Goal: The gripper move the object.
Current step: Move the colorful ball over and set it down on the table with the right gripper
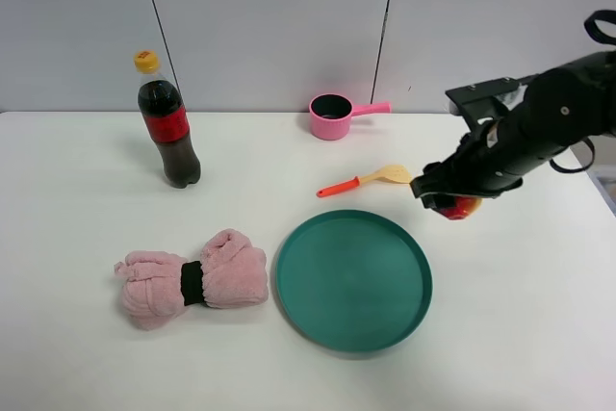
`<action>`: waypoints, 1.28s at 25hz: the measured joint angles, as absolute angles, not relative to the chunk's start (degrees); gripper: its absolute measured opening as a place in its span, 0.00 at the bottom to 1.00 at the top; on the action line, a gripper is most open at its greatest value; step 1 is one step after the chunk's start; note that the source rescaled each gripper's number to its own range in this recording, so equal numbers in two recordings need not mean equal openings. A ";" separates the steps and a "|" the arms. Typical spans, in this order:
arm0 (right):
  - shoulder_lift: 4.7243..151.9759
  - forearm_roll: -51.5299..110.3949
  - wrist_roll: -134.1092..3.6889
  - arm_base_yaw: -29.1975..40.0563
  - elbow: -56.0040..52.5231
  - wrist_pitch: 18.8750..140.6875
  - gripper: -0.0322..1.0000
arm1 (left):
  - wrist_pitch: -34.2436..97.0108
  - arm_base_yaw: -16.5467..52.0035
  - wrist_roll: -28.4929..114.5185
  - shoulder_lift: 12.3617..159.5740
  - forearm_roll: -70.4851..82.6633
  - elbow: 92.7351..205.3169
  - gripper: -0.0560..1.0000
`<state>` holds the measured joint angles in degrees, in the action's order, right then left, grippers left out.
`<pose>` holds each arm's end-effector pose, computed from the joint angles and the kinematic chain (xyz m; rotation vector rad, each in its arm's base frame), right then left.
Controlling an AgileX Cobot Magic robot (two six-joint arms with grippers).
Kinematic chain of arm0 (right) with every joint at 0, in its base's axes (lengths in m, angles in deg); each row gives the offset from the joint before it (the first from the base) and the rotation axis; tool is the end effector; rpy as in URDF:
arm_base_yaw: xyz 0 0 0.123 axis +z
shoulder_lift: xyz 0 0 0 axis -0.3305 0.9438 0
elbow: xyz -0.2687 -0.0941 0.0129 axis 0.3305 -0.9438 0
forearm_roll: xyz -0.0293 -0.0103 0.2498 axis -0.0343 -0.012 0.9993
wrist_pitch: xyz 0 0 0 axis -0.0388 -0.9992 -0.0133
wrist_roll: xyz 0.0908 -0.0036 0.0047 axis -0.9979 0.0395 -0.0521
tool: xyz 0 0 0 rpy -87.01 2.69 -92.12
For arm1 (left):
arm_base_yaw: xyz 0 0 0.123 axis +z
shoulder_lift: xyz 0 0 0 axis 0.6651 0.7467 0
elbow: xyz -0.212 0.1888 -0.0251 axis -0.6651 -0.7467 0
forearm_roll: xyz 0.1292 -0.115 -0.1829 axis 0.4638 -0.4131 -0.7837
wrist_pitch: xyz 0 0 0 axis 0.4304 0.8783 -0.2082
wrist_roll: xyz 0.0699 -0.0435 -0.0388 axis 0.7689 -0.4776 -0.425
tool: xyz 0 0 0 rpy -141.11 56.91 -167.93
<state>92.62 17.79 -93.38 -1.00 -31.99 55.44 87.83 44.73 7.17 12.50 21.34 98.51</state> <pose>0.2727 0.0867 0.2074 -0.3712 2.6967 0.0546 -0.0064 0.0021 0.2799 -0.0866 2.0213 0.0503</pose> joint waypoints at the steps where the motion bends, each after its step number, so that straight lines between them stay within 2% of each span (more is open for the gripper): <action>1: 92.57 17.36 -93.43 -2.30 -33.04 55.62 0.03 | 87.83 44.73 7.17 12.50 21.34 98.51 1.00; 10: 94.73 15.61 -93.45 -11.67 -34.72 61.92 0.03 | 87.83 44.73 7.17 12.50 21.34 98.51 1.00; 19: 105.44 15.67 -93.45 -11.90 -34.72 74.80 0.03 | 87.83 44.73 7.17 12.50 21.34 98.51 1.00; 32: 110.73 15.73 -93.45 -11.90 -34.72 79.20 0.03 | 87.83 44.73 7.17 12.50 21.34 98.51 1.00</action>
